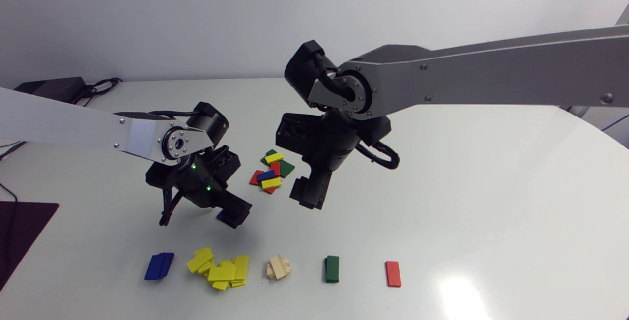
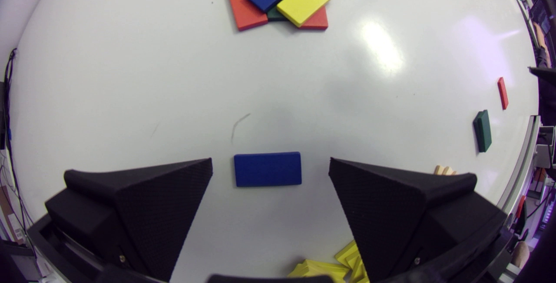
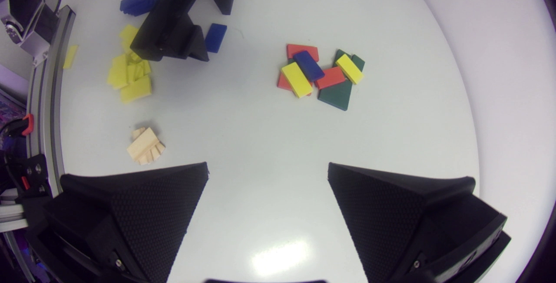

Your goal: Take domino bricks one by one from the mixed stack on the table and place each onto the existing stack of the same color.

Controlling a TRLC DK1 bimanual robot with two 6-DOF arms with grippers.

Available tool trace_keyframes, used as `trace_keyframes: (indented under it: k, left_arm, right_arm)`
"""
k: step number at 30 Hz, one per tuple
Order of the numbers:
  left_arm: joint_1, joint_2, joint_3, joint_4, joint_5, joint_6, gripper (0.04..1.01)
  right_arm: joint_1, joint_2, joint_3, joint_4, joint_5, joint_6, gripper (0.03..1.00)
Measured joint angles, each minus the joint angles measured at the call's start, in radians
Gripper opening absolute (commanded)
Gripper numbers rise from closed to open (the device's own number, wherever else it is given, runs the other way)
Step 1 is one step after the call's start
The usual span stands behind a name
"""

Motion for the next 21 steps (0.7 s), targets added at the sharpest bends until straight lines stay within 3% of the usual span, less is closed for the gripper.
trace_keyframes:
  k: [18, 21]
  left_arm:
    - [0.031, 0.038, 0.006, 0.001, -0.002, -0.011, 0.908]
    - [0.032, 0.039, 0.009, 0.001, -0.003, -0.011, 0.831]
  right_arm:
    - [0.0, -0.039, -0.061, 0.025, 0.0, 0.004, 0.967]
    - [0.0, -0.039, -0.064, 0.025, 0.0, 0.007, 0.967]
